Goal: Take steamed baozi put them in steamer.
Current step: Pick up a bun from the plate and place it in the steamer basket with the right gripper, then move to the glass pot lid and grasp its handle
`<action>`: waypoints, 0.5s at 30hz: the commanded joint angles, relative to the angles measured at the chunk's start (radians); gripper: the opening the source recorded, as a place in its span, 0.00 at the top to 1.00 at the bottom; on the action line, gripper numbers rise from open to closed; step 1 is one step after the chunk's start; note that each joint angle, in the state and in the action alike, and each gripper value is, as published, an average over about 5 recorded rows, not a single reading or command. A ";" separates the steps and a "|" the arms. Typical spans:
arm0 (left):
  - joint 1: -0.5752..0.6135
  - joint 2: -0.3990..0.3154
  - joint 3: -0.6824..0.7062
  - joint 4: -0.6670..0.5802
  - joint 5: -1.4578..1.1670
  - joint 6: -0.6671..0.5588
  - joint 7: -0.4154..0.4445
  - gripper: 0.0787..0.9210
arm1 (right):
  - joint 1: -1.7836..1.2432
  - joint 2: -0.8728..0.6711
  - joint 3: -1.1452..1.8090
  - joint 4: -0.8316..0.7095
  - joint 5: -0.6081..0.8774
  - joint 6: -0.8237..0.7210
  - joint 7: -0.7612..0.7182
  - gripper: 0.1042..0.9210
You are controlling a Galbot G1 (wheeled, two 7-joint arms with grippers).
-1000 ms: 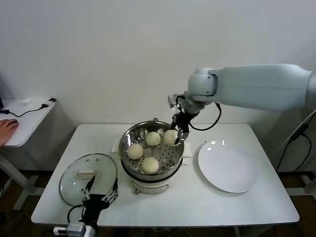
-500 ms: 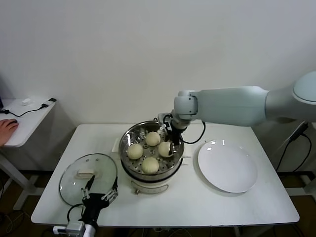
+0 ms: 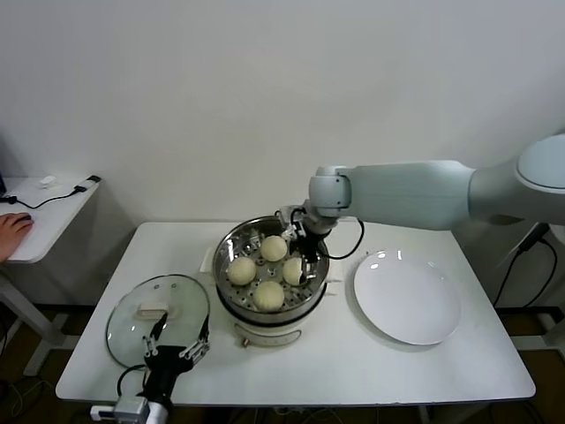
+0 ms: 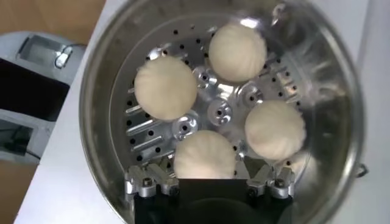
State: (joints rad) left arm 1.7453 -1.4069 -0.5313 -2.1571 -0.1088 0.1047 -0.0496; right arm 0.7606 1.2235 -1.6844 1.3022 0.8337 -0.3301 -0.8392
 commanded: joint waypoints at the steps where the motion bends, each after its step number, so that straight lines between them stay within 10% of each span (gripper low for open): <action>1: -0.002 0.000 0.000 -0.001 0.001 0.000 0.000 0.12 | 0.024 -0.190 0.180 0.002 0.104 0.060 0.025 0.12; 7: 0.006 0.002 -0.001 -0.017 -0.016 -0.003 0.000 0.12 | -0.184 -0.351 0.534 0.049 0.032 0.023 0.532 0.12; 15: -0.020 0.003 -0.001 -0.002 -0.050 -0.035 -0.015 0.12 | -0.588 -0.587 0.963 0.206 -0.018 0.011 0.851 0.12</action>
State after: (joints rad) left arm 1.7248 -1.4013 -0.5292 -2.1546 -0.1396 0.0774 -0.0617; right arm 0.5793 0.9235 -1.2486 1.3751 0.8594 -0.3202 -0.4530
